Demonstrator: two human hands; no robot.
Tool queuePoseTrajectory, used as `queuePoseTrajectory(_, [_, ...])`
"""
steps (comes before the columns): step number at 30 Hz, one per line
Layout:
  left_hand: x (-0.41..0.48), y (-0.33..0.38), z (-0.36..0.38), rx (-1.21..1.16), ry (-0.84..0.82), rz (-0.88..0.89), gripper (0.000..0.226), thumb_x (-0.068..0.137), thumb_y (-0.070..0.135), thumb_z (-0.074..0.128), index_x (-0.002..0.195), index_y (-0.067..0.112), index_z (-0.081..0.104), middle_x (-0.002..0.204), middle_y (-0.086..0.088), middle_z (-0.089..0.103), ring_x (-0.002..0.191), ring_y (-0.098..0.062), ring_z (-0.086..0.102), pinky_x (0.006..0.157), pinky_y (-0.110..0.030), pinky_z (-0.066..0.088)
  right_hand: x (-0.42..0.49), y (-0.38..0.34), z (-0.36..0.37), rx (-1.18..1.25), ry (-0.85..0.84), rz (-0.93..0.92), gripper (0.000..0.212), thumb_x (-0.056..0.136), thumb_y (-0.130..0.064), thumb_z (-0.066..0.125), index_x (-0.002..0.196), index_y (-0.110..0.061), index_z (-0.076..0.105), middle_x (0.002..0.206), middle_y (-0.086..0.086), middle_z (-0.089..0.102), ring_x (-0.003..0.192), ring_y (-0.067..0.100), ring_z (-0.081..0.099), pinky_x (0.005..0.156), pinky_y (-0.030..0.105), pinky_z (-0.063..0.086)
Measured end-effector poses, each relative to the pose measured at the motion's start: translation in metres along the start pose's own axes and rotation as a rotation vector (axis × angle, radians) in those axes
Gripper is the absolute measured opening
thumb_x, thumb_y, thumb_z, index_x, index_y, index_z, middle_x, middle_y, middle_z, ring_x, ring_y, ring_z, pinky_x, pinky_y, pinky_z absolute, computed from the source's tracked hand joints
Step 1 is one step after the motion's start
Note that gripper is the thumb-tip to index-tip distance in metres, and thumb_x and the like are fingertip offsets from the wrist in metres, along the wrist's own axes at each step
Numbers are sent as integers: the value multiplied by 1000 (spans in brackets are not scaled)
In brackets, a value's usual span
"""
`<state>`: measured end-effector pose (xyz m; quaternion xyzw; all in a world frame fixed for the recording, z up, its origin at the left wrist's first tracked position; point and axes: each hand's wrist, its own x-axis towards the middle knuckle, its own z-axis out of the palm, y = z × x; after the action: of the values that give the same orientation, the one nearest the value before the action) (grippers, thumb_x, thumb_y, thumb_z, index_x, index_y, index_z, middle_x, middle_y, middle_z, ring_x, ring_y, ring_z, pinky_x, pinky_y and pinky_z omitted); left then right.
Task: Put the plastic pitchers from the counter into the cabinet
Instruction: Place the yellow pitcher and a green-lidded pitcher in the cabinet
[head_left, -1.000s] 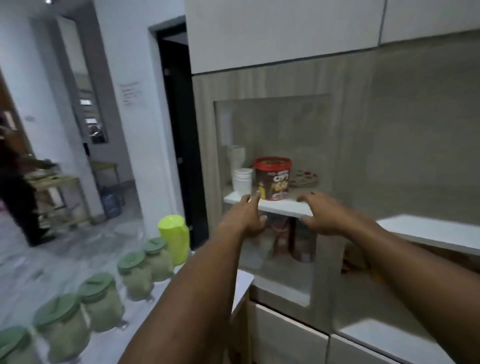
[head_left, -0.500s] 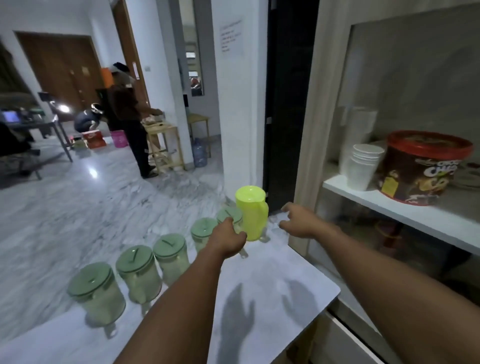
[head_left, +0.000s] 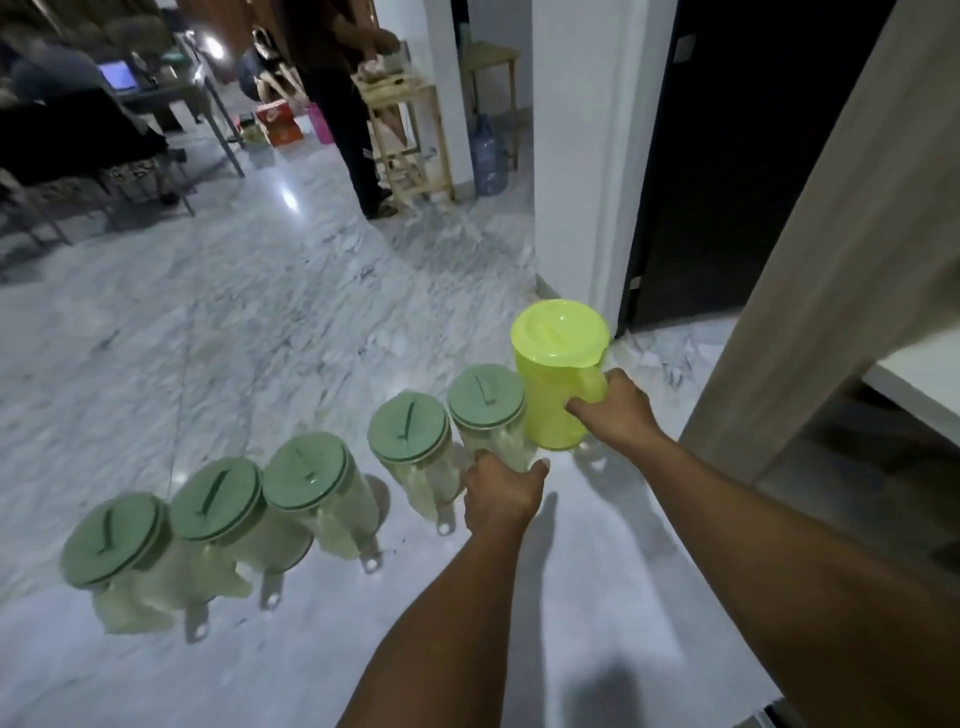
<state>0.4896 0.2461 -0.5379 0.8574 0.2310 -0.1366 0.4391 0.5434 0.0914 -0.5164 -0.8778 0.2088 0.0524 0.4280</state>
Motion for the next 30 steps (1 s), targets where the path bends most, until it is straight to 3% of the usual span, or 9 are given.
queuePoseTrajectory(3, [4,8,11,2,56,-48,55,83,46,68,123,9,59,130,-18,64,123,-41,59,97,-44,48,10,10,7,30,-7,-39,29,82,-33,68,102,-12,68,105,15,72,104,37,65,81,37,51])
queuePoseTrajectory(5, [8,11,13,-9,76,-62,48,87,39,64,124,8,61,131,-20,64,124,-41,58,98,-42,48,13,13,6,70,-11,-36,20,85,-31,66,94,-14,72,98,14,74,100,36,65,75,34,47])
queuePoseTrajectory(11, [0,20,-1,-87,107,-31,36,91,33,60,116,7,64,120,-18,68,116,-40,61,87,-36,46,4,6,-10,237,-11,-50,20,90,-31,63,85,-16,74,90,8,77,93,28,68,85,38,54])
queuePoseTrajectory(15, [-6,18,-14,-142,46,2,50,81,47,62,110,7,70,112,-14,74,106,-39,68,90,-30,50,-19,-3,-24,289,6,-28,23,90,-26,61,82,-9,74,83,10,78,81,25,72,71,31,51])
queuePoseTrajectory(18, [42,-18,4,-166,3,61,68,53,62,55,92,8,72,91,-16,78,84,-39,75,79,-48,63,-48,-6,-37,312,39,0,24,90,-24,61,86,-2,68,73,13,76,62,24,71,58,28,51])
queuePoseTrajectory(20, [41,-23,0,-193,-104,94,61,51,55,61,85,6,71,82,-21,77,80,-43,76,72,-57,63,-77,-5,-49,313,36,7,17,90,-20,61,87,-3,62,65,14,68,51,24,65,48,26,46])
queuePoseTrajectory(24, [-92,4,-71,-212,-252,213,24,82,26,67,76,3,60,73,-19,73,67,-40,76,69,-49,64,-162,7,-77,332,39,14,13,92,-17,58,90,-6,52,60,14,60,44,27,62,47,30,43])
queuePoseTrajectory(27, [-164,-3,-100,-204,-349,313,20,91,17,62,78,3,57,75,-21,68,60,-35,70,59,-40,59,-244,13,-101,302,135,13,15,92,-17,57,85,-5,53,60,16,60,45,29,61,48,32,46])
queuePoseTrajectory(30, [-227,-8,-118,-156,-482,381,19,91,15,63,79,0,58,75,-21,66,62,-37,69,62,-43,62,-330,20,-131,351,215,41,16,94,-12,57,83,-3,49,61,20,52,40,26,54,47,31,42])
